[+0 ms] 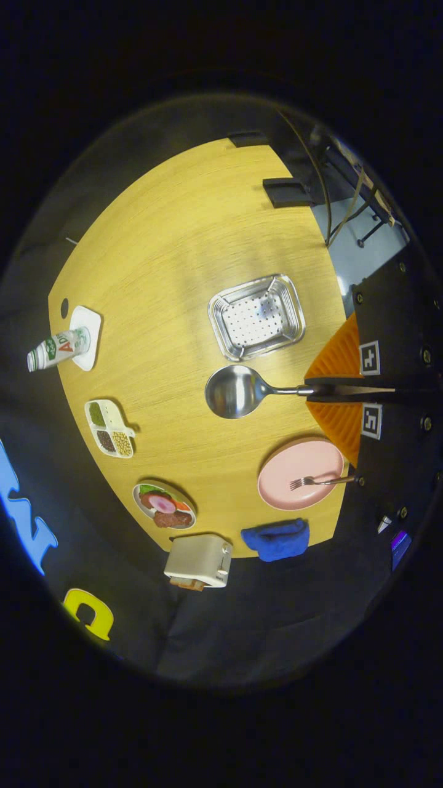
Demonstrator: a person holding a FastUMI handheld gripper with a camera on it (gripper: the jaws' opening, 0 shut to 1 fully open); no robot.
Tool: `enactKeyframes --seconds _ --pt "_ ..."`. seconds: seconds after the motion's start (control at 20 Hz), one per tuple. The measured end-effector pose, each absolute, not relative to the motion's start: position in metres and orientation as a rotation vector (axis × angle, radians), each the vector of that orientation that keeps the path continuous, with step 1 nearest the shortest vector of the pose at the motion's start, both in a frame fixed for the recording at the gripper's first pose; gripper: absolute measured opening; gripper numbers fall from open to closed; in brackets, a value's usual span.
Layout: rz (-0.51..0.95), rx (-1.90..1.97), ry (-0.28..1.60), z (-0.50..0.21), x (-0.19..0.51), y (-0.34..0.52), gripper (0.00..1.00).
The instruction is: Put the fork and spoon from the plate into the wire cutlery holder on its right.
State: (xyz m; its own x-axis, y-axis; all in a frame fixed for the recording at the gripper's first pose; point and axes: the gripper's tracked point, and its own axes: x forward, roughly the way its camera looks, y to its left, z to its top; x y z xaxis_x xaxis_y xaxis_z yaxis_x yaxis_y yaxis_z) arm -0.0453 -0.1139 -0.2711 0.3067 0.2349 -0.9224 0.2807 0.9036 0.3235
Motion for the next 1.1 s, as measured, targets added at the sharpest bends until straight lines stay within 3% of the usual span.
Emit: enactKeyframes --seconds 0.55,1.1 --pt "-0.084 0.482 1.449 -0.299 -0.081 -0.158 0.02" --pt "-0.09 0.492 1.513 -0.308 -0.071 -0.164 0.06"
